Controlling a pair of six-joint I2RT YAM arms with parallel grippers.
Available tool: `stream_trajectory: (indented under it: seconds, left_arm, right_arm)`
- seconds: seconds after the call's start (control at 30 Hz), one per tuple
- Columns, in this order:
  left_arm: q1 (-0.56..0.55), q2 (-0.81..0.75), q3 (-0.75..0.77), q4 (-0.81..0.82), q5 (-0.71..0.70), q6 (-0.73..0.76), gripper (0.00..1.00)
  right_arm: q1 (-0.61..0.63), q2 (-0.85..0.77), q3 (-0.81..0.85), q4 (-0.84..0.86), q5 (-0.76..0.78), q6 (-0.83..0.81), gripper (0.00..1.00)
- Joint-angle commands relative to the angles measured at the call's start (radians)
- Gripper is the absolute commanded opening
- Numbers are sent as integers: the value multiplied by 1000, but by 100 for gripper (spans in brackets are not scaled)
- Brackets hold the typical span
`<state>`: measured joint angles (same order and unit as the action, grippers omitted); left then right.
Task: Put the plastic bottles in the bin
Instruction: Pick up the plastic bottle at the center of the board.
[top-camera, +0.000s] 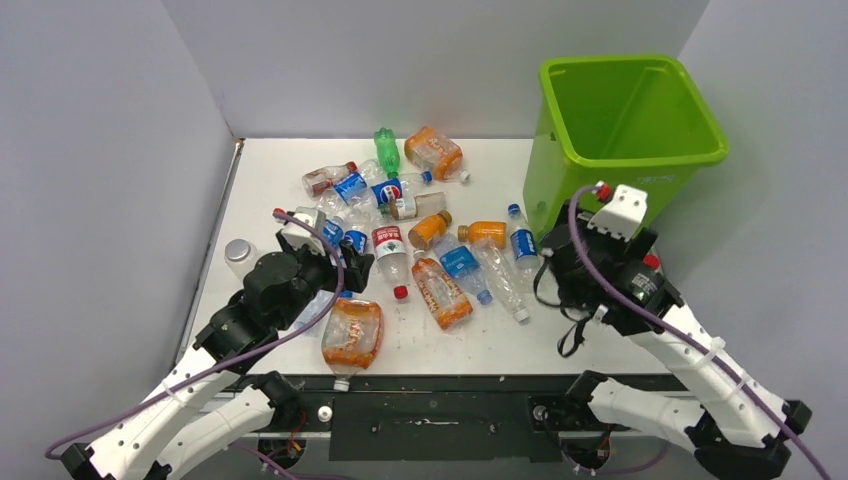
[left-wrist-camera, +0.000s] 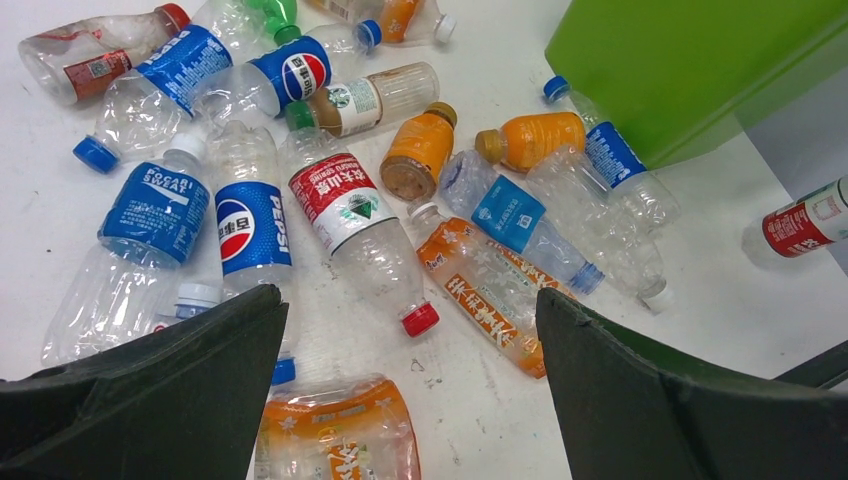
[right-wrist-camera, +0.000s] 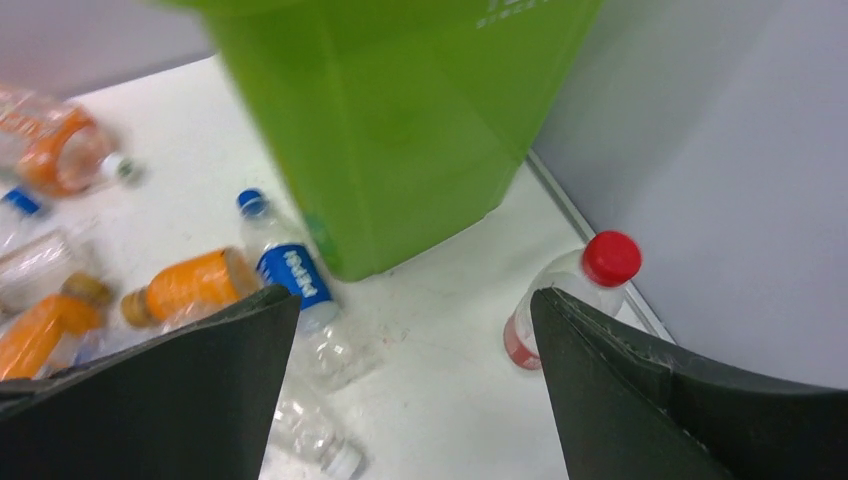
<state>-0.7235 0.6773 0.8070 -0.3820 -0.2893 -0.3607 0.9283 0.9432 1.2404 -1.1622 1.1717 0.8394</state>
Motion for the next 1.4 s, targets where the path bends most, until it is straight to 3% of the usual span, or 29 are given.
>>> stream_trajectory:
  seconds: [0.0,0.07,0.33,0.53,1.0,1.23,1.37]
  left_arm:
    - [6,-21,24,41,22,9,96]
    - [6,-26,22,43,23,11,96]
    - [8,-32,20,50,34,11,96]
    - [7,-23,19,52,42,5,96]
    - [7,3,34,23,36,-8,96]
    - [12,-19,27,36,42,-9,96]
    - [13,-10,32,28,42,-9,96]
  right_arm:
    - [-376,6,21,330,-386,-394,90]
    - [-559,16,41,348,-569,-439,90]
    - [-562,-104,-60,320,-441,-412,90]
    - [-564,-188,-162,299,-325,-294,90]
    - [-563,-223,-254,285,-112,-91,90]
    - [-572,-188,-288,355,-84,-106,90]
    - [-647,-128,-308,426,-150,-133,90]
